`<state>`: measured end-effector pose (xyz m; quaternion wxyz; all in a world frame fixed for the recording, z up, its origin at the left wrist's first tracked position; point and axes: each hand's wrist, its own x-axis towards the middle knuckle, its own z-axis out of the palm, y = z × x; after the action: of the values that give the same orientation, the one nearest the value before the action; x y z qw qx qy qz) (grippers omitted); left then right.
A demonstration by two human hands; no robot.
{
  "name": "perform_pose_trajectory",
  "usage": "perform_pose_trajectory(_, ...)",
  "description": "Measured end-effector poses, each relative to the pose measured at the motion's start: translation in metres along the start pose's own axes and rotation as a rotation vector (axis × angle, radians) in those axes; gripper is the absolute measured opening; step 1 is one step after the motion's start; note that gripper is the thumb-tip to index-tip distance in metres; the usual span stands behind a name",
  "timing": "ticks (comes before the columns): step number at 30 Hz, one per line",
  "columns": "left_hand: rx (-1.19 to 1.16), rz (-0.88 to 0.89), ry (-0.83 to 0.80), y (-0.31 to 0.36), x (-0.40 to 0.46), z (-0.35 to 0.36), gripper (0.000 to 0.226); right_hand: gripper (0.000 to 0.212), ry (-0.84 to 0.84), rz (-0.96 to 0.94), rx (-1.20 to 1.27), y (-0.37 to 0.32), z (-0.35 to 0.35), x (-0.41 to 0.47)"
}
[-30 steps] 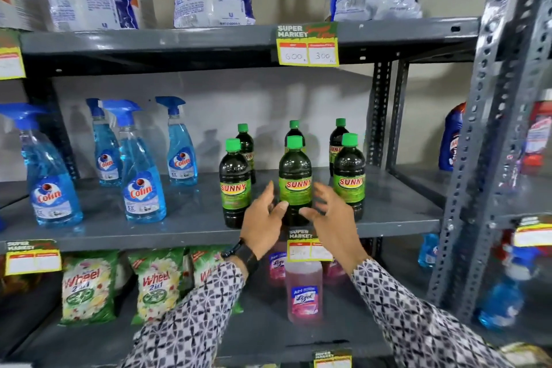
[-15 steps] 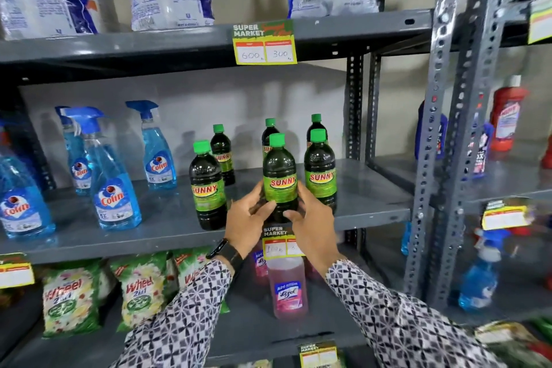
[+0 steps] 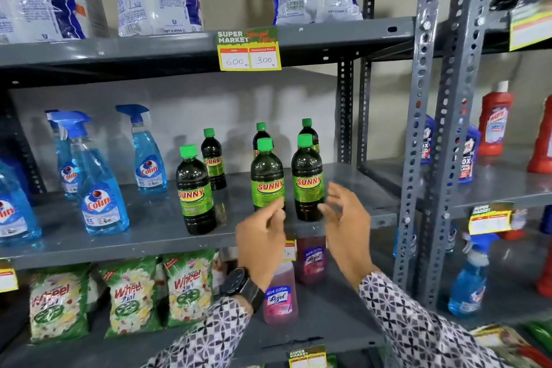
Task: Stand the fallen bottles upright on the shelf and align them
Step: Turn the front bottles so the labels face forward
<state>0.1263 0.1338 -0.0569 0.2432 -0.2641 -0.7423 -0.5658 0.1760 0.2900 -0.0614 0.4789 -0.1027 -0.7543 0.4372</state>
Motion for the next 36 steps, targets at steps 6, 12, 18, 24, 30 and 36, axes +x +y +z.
perform_pose_trajectory(6,0.143,-0.195,-0.151,0.015,0.015,0.059,0.053,0.06,-0.347,0.102,0.108,0.004,-0.012,0.035)
perform_pose_trajectory(12,0.12,-0.256,-0.048,0.005,0.029,0.082,0.04,0.06,-0.375,0.087,0.024,0.018,-0.02,0.059)
perform_pose_trajectory(18,-0.035,-0.187,-0.2,0.013,0.041,0.094,0.057,0.063,-0.4,0.091,-0.02,0.042,-0.048,0.081)
perform_pose_trajectory(24,-0.128,-0.156,-0.188,0.014,0.04,0.103,0.058,0.071,-0.434,0.101,0.04,0.049,-0.057,0.081)
perform_pose_trajectory(30,-0.165,-0.157,-0.14,0.009,0.039,0.108,0.06,0.073,-0.413,0.084,0.042,0.053,-0.057,0.081)
perform_pose_trajectory(36,-0.178,-0.168,-0.135,0.008,0.037,0.109,0.061,0.073,-0.411,0.08,0.015,0.055,-0.054,0.081)
